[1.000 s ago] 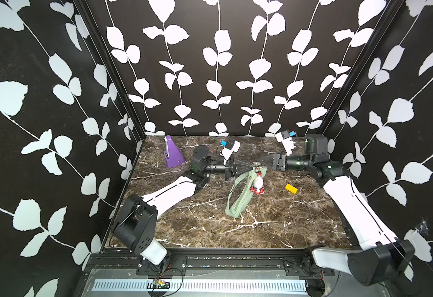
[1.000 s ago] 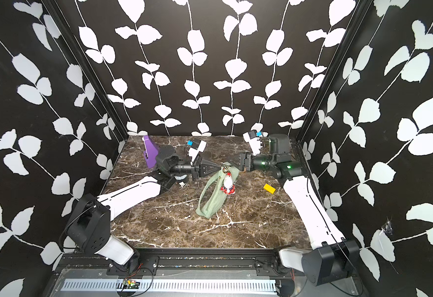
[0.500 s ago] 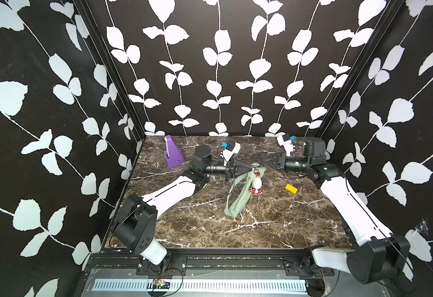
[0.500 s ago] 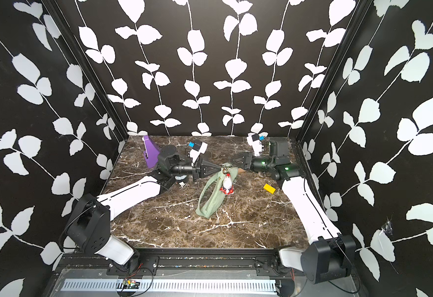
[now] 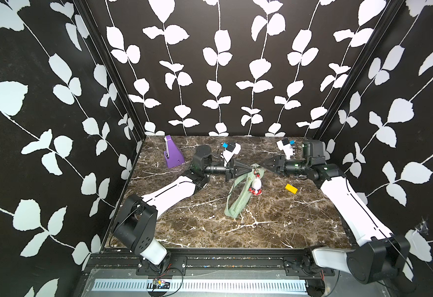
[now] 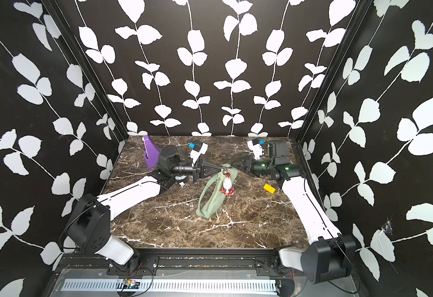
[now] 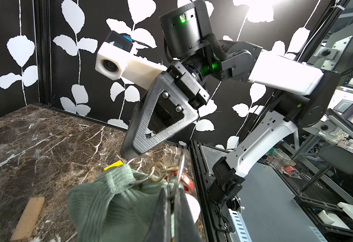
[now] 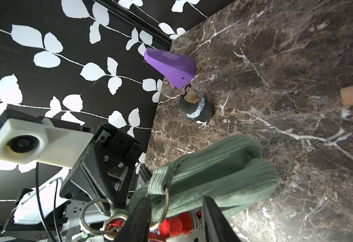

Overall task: Remove the decoration from the bag
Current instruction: Adjust the bag.

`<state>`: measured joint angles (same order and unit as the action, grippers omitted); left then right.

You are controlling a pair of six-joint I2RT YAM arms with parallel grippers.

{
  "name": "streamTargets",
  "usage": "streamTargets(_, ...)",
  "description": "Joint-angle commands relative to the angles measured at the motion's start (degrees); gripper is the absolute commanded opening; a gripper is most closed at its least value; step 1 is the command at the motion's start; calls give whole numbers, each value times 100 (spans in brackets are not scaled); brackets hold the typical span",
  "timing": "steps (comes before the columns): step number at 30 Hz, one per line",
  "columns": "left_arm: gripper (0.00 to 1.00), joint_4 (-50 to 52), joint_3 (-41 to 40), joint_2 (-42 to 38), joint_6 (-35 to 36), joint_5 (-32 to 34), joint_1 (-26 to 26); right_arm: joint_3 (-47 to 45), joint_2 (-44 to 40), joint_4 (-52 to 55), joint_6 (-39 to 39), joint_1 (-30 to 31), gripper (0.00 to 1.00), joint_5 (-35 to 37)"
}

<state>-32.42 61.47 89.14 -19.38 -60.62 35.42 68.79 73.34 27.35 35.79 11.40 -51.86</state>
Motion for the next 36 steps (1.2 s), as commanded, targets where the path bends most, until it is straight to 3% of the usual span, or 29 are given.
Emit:
streamTargets(1,0,141,182,-219,216,-1,-44,92,-29,-133,84,65,40,-57)
streamTargets(13,0,196,155,-266,285,-20,-44,118,159,-343,362,317,31,-41)
streamTargets(20,0,198,99,-308,311,-16,-42,305,168,-491,690,362,0,82)
streamTargets(29,0,295,107,-253,294,-4,-44,1179,313,-510,746,478,0,347)
streamTargets(36,0,223,179,-137,110,-110,-31,1714,653,-481,721,897,0,918)
